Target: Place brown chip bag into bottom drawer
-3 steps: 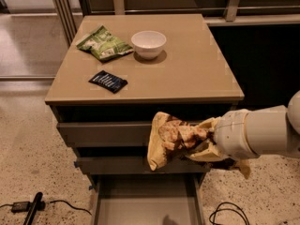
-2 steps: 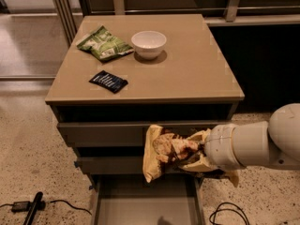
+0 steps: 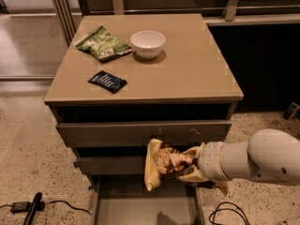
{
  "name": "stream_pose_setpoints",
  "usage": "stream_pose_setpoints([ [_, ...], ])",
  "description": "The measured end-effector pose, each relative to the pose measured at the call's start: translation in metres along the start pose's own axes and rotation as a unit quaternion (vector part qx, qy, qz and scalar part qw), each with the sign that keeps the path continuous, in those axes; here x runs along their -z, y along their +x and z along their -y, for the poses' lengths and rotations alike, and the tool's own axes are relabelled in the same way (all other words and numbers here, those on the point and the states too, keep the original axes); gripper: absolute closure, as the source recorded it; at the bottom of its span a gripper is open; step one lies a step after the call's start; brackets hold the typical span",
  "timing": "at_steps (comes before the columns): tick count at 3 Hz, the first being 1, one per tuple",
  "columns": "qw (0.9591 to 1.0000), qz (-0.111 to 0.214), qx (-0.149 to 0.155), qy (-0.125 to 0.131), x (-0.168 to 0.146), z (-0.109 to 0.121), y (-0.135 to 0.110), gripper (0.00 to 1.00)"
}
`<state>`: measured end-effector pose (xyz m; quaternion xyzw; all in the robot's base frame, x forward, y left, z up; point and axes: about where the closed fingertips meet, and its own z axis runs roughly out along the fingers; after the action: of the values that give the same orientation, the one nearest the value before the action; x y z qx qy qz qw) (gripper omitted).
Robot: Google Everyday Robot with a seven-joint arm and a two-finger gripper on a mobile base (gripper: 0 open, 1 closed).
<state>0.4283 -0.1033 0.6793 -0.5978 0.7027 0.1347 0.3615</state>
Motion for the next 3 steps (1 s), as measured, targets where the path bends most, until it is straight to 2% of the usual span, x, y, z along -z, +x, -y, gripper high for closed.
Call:
stream_pose_setpoints([
  [1, 0.9996, -0.021, -0.007, -0.018, -0.031, -0.004, 0.020, 1.00],
  [2, 0.9996, -0.021, -0.007, -0.018, -0.031, -0.004, 0.020, 1.00],
  [3, 0.9994, -0.001, -0.004, -0.035, -0.051, -0.016, 0.015, 1.00],
])
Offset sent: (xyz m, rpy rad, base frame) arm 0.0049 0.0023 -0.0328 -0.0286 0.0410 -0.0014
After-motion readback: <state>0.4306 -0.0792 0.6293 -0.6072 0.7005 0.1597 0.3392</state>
